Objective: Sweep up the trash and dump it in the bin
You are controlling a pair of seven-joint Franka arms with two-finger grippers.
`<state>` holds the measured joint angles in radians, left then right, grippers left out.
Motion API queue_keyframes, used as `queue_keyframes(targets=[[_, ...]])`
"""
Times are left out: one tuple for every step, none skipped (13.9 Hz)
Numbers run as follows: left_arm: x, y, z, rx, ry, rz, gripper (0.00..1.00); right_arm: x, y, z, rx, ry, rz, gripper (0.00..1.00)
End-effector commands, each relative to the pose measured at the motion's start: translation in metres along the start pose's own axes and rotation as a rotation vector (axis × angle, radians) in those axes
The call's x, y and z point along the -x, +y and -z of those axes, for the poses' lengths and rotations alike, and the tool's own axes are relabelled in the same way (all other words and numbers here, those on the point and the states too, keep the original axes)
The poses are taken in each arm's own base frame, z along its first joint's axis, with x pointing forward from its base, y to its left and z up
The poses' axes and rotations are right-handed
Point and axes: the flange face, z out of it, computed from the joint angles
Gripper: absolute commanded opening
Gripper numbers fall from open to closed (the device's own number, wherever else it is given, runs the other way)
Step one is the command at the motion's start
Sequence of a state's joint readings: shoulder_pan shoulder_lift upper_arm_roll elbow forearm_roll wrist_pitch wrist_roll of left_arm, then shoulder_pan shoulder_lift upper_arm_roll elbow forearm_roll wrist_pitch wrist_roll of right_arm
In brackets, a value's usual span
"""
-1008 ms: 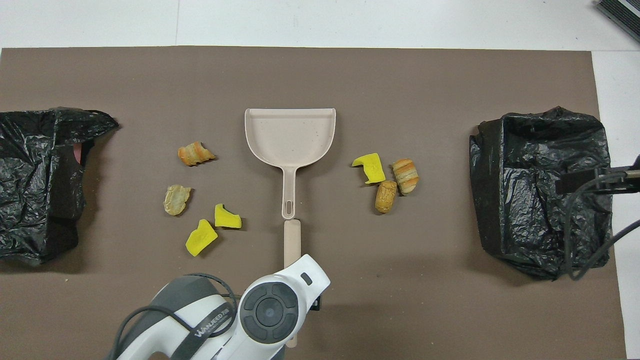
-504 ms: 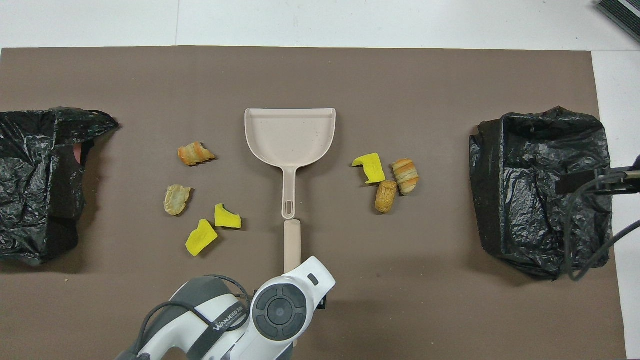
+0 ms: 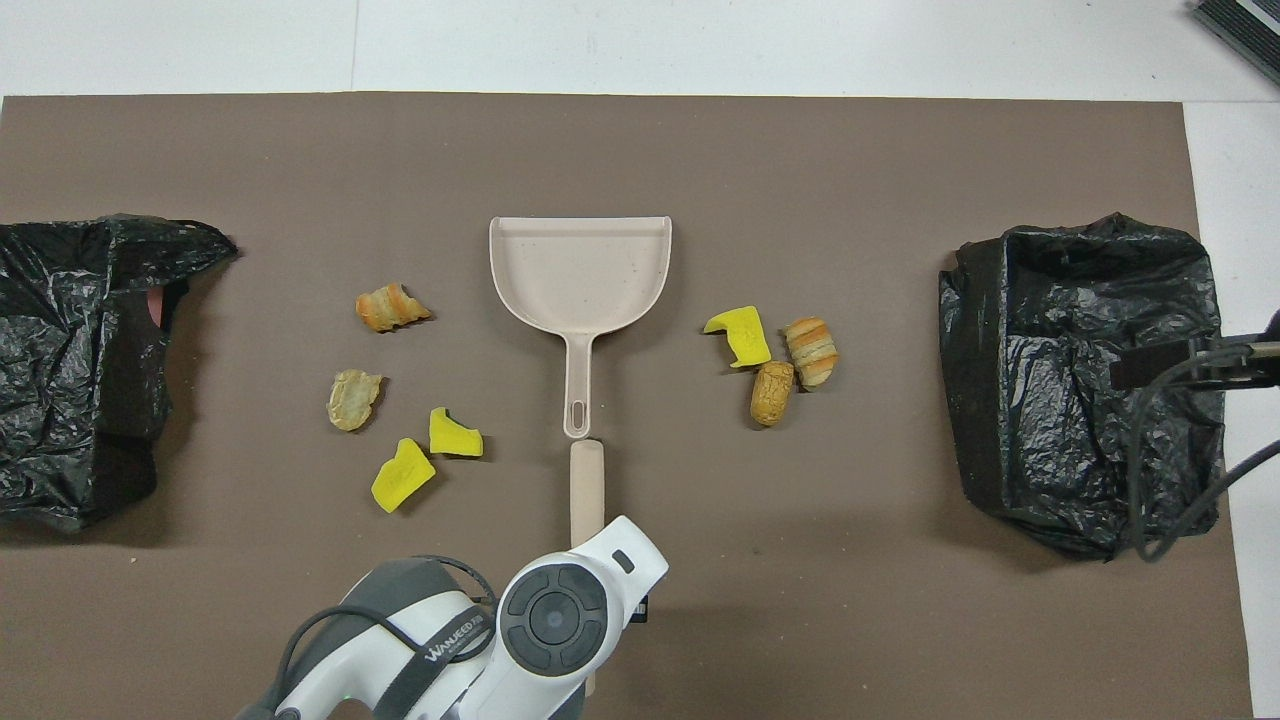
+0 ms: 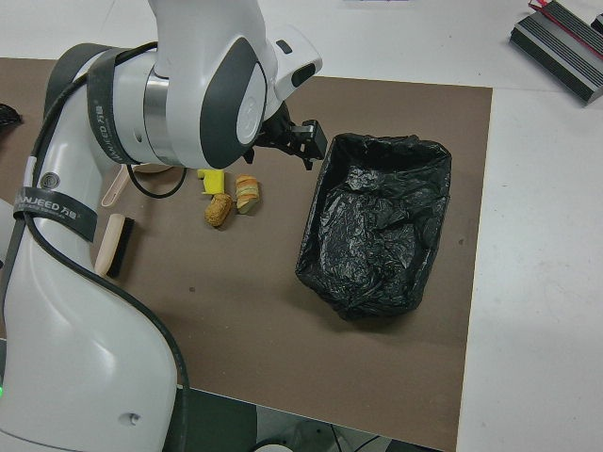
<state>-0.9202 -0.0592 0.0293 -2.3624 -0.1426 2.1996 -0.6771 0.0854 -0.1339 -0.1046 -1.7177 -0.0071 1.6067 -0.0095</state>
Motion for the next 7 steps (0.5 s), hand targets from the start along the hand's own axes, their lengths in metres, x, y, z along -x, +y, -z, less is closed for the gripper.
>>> queue_keyframes(targets=[[0.0129,-0.0029,0.0002,0.004,-0.017,-0.009,0.28,0.0087,0.0035,0.0005,0.005,-0.02,0.026,1.0],[0.0128,-0.0029,0.0002,0.004,-0.017,-0.008,0.28,0.0085,0.0035,0.0013,0.005,-0.017,0.026,1.0],[0.0128,-0.0029,0.0002,0.004,-0.017,-0.009,0.27,0.0086,0.0035,0.0012,0.005,-0.019,0.024,1.0],[0.0117,-0.0039,-0.0004,0.004,-0.018,-0.008,0.27,0.0091,0.0026,0.0015,0.005,-0.022,0.024,1.0],[0.0108,-0.005,-0.0003,0.003,-0.019,-0.005,0.21,0.0093,0.0026,0.0023,0.005,-0.026,0.025,1.0],[0.0096,-0.0058,-0.0003,0.003,-0.02,-0.002,0.05,0.0085,0.002,0.0038,-0.001,-0.022,0.025,1.0],[0.0072,-0.0083,-0.0003,0.001,-0.023,-0.006,0.0,0.0077,0.0011,0.004,-0.001,-0.018,0.024,1.0]])
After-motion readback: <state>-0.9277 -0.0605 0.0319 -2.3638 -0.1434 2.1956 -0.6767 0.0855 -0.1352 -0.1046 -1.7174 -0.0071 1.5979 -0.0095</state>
